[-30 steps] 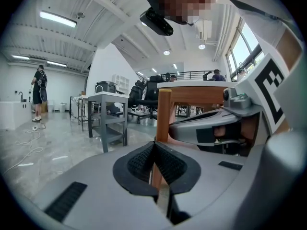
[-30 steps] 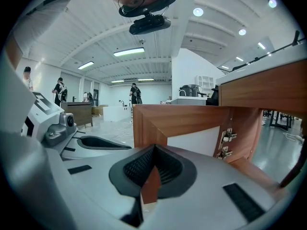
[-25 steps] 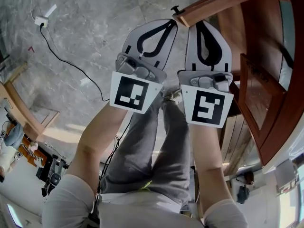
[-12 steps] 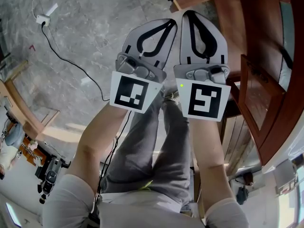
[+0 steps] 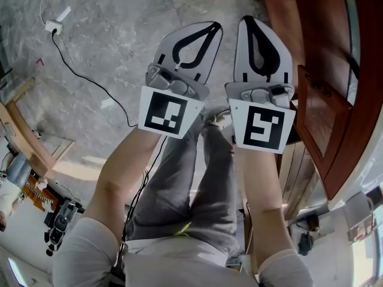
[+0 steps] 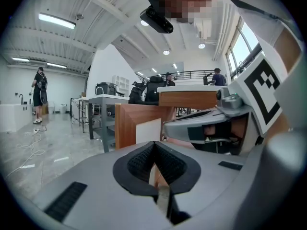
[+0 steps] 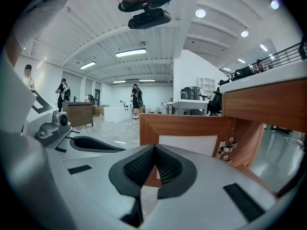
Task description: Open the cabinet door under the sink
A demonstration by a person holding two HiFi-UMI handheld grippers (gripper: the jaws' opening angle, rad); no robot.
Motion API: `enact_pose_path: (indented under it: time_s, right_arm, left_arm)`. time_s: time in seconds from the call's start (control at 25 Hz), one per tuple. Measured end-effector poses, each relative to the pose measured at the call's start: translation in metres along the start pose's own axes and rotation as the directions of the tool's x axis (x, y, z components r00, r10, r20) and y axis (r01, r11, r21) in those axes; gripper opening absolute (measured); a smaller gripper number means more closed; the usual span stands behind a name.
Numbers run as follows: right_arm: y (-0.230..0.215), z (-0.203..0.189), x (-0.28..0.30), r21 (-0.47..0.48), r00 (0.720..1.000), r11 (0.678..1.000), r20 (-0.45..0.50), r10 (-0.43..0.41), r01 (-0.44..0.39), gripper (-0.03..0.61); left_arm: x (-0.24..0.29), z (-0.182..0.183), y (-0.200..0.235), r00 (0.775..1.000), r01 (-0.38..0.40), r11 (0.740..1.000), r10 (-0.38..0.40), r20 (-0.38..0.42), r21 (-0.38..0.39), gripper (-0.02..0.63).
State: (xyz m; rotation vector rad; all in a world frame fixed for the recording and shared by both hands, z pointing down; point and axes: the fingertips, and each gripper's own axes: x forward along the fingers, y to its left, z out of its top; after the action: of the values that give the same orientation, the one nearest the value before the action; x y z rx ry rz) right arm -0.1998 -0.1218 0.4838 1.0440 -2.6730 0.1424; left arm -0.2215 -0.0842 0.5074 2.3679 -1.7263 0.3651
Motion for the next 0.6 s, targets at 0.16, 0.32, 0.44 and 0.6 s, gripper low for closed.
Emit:
enact_pose_path:
  time_s: [0.16,0.32,0.44,0.6]
  right_arm:
    - [-0.013,0.013,-0.028,0.002,0.999,0.999,-0.014,-0.036,0.036,0.032]
    - [-0.027,0.030,-0.067,0.012,0.997,0.997,-0.027,-0.072,0.073,0.032]
    - [-0.043,0.040,-0.098,0.014,0.993,0.994,-0.046,-0.107,0.108,0.032]
    - [-0.064,0.063,-0.143,0.026,0.983,0.984,-0.056,-0.175,0.176,0.032]
  left_arm:
    - [0.000,0.026,-0.018,0.999,0.027,1.000,-0.027,0.018,0.007,0.015]
    - [-0.003,0.058,-0.048,0.997,0.062,0.998,-0.063,0.036,0.024,0.015]
    - [-0.004,0.080,-0.068,0.995,0.082,0.996,-0.083,0.050,0.026,0.015]
    - [-0.008,0.120,-0.097,0.989,0.129,0.990,-0.133,0.063,0.060,0.017]
